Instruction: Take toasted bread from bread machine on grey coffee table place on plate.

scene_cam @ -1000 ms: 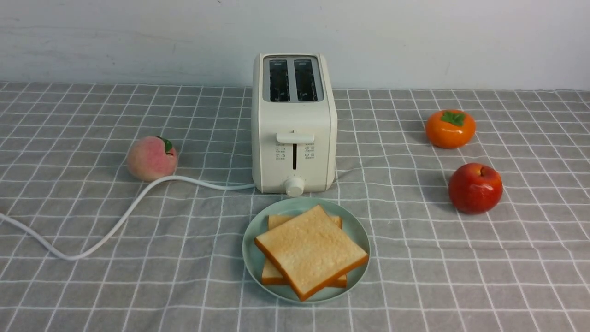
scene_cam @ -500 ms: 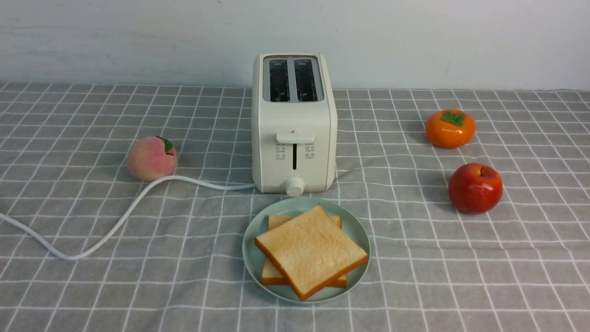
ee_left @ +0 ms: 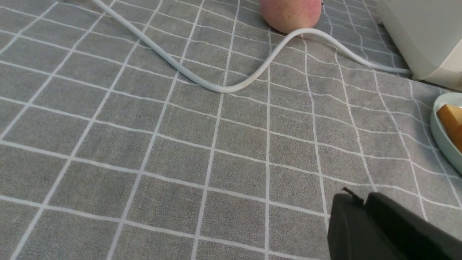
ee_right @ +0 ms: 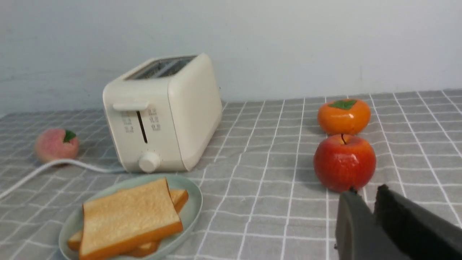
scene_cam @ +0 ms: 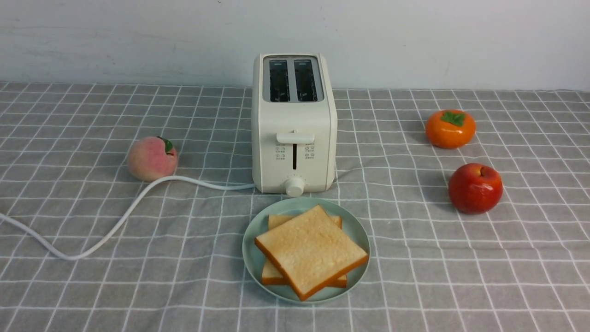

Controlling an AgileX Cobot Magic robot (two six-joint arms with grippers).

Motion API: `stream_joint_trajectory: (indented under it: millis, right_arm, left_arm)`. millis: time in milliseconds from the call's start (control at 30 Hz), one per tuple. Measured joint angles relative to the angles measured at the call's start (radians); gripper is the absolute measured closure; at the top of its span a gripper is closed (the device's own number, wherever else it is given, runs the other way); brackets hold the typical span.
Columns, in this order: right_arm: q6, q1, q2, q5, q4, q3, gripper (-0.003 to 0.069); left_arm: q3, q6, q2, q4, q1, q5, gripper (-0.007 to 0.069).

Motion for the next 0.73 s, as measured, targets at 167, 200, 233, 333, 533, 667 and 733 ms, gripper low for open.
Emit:
stream_joint_trajectory:
  millis: [167, 200, 233, 333, 533, 667, 733]
  right_arm:
    - [-0.003, -0.058, 0.000, 0.100, -0.018, 0.103, 0.0565]
    - [-0.003, -0.067, 0.000, 0.111, -0.020, 0.105, 0.0565]
    - [0.003, -0.104, 0.001, 0.139, -0.024, 0.109, 0.0563]
    - [0.004, -0.146, 0.001, 0.142, -0.028, 0.108, 0.0560]
    - [0.006, -0.186, 0.001, 0.146, -0.041, 0.108, 0.0552]
    - [0.006, -0.186, 0.001, 0.147, -0.045, 0.108, 0.0548]
    - [0.006, -0.186, 0.001, 0.147, -0.045, 0.108, 0.0545]
  left_arm:
    - [0.000, 0.000, 0.000, 0.000, 0.000, 0.002, 0.0568]
    - [0.000, 0.000, 0.000, 0.000, 0.001, 0.002, 0.0568]
    - [0.000, 0.000, 0.000, 0.000, 0.002, 0.001, 0.0567]
    - [0.000, 0.000, 0.000, 0.000, 0.002, 0.002, 0.0566]
    - [0.000, 0.000, 0.000, 0.000, 0.002, 0.003, 0.0556]
    - [0.000, 0.000, 0.000, 0.000, 0.002, 0.003, 0.0554]
    - [0.000, 0.000, 0.000, 0.000, 0.002, 0.003, 0.0554]
